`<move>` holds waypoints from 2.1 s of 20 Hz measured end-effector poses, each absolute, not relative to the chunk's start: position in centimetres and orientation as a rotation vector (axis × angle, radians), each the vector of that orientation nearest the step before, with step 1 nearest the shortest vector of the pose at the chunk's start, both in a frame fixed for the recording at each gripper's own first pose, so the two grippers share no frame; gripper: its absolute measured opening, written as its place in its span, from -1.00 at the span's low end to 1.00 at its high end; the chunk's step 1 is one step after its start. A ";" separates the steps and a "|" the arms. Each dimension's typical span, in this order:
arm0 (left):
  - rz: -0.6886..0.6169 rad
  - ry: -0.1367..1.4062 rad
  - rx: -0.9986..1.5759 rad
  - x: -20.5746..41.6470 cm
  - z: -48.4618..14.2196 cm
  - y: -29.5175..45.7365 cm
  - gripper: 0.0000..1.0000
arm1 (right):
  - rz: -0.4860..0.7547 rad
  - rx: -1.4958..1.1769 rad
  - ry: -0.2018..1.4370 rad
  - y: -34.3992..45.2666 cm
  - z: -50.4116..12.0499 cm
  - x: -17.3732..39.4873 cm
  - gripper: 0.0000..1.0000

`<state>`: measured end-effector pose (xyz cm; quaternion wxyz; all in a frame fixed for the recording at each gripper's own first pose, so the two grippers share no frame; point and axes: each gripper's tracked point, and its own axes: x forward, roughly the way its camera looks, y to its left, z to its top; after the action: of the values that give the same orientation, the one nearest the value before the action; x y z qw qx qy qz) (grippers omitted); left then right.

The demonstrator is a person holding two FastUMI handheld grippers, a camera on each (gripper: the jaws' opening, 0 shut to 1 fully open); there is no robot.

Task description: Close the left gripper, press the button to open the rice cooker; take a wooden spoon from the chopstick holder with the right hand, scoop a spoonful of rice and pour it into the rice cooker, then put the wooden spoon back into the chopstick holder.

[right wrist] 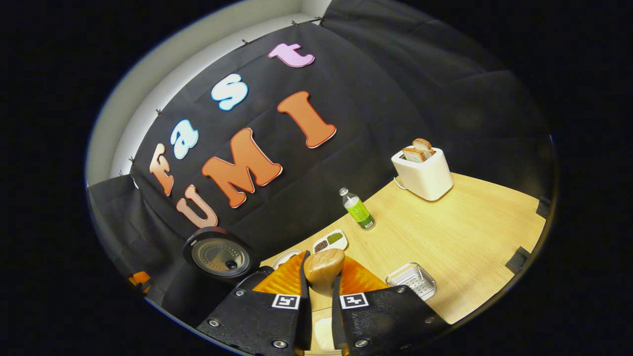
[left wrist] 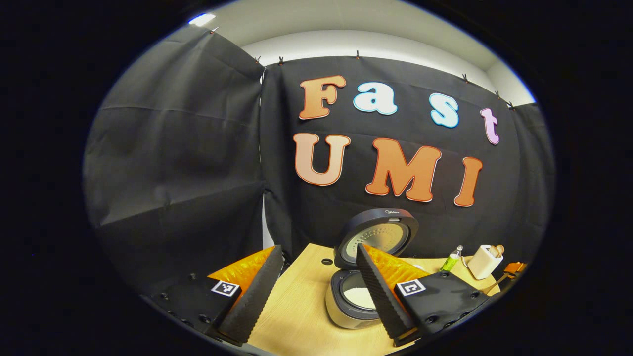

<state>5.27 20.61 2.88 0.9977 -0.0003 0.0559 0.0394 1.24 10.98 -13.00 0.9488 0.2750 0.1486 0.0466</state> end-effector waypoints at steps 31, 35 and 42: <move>0.046 0.088 0.130 8.0 3.2 28.5 0.98 | 0.003 0.412 0.386 22.5 -26.2 -1.6 -0.69; 0.043 0.092 0.119 7.8 2.9 28.3 0.99 | -0.050 0.605 0.448 20.5 -26.8 -0.8 -0.69; 0.028 0.083 0.104 7.5 3.2 27.7 0.99 | -0.045 0.886 0.466 19.4 -27.4 -1.0 -0.69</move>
<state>7.54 27.67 3.22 0.9977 0.0517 0.0413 0.0140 -0.98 19.40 -27.44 0.8771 0.4248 0.2232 -0.0214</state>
